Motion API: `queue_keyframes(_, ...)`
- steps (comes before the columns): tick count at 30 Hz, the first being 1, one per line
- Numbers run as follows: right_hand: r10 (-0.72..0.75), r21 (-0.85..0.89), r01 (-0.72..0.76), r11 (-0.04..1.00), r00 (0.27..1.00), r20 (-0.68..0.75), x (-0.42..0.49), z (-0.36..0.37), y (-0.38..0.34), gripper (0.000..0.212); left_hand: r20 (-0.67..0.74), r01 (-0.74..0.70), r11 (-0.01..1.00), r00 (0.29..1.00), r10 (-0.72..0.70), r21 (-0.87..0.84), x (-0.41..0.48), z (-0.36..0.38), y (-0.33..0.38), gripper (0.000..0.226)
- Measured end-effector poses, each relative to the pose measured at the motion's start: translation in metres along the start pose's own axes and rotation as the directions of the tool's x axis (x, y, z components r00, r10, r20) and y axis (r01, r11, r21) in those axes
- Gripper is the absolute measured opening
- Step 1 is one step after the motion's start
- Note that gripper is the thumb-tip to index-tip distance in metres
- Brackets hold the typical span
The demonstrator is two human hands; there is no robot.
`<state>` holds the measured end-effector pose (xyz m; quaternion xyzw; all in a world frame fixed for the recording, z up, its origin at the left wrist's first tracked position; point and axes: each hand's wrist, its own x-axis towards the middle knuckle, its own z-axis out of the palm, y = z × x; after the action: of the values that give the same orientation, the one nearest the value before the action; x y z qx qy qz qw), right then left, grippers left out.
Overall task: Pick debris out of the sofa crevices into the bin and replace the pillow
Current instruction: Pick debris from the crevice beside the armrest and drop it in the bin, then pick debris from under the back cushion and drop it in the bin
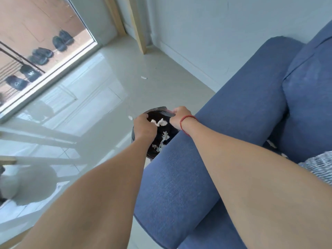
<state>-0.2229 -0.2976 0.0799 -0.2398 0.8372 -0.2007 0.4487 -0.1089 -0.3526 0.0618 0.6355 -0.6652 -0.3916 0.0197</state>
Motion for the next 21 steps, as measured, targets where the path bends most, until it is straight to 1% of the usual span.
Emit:
queue_keyframes(2,0.026,0.01,-0.026,1.0,0.999,-0.018,-0.007,-0.015,0.0,0.04,0.044,-0.011,0.999,0.999,0.009,0.04,-0.001,-0.002,0.004,0.04)
queue_keyframes(3,0.031,0.019,-0.031,0.999,0.999,-0.035,-0.011,-0.025,0.0,0.041,0.068,-0.032,0.998,0.997,0.029,0.047,-0.002,-0.004,0.01,0.036)
queue_keyframes(5,0.033,0.042,-0.03,0.999,0.997,-0.064,-0.021,-0.051,-0.002,0.042,0.095,-0.09,0.995,0.992,0.085,0.053,-0.007,-0.006,0.031,0.015)
queue_keyframes(6,0.037,0.061,-0.032,0.998,0.996,-0.083,-0.026,-0.065,-0.003,0.043,0.109,-0.116,0.992,0.988,0.11,0.055,-0.01,-0.005,0.045,0.013)
queue_keyframes(7,0.045,0.081,-0.037,0.996,0.993,-0.105,-0.032,-0.081,-0.002,0.044,0.135,-0.146,0.987,0.981,0.137,0.06,-0.013,-0.002,0.061,0.015)
queue_keyframes(9,0.062,0.114,-0.045,0.993,0.987,-0.149,-0.047,-0.112,0.003,0.044,0.175,-0.211,0.973,0.966,0.193,0.094,-0.023,0.008,0.095,0.041)
queue_keyframes(10,0.066,0.129,-0.044,0.991,0.982,-0.174,-0.054,-0.128,0.008,0.043,0.191,-0.254,0.96,0.955,0.229,0.118,-0.03,0.015,0.114,0.049)
queue_keyframes(12,0.074,0.16,-0.036,0.986,0.968,-0.241,-0.068,-0.159,0.023,0.042,0.24,-0.353,0.924,0.919,0.313,0.145,-0.051,0.031,0.152,0.053)
queue_keyframes(14,0.091,0.186,-0.034,0.982,0.948,-0.306,-0.085,-0.19,0.048,0.042,0.297,-0.454,0.876,0.869,0.396,0.163,-0.079,0.052,0.189,0.053)
queue_keyframes(17,0.129,0.218,-0.044,0.975,0.909,-0.396,-0.111,-0.227,0.093,0.043,0.347,-0.577,0.793,0.797,0.495,0.195,-0.122,0.085,0.23,0.055)
queue_keyframes(19,0.182,0.263,-0.063,0.963,0.871,-0.456,-0.131,-0.247,0.132,0.043,0.374,-0.637,0.742,0.753,0.541,0.209,-0.154,0.11,0.249,0.051)
queue_keyframes(21,0.23,0.303,-0.081,0.95,0.836,-0.498,-0.15,-0.263,0.172,0.044,0.398,-0.681,0.705,0.713,0.577,0.198,-0.185,0.134,0.262,0.043)
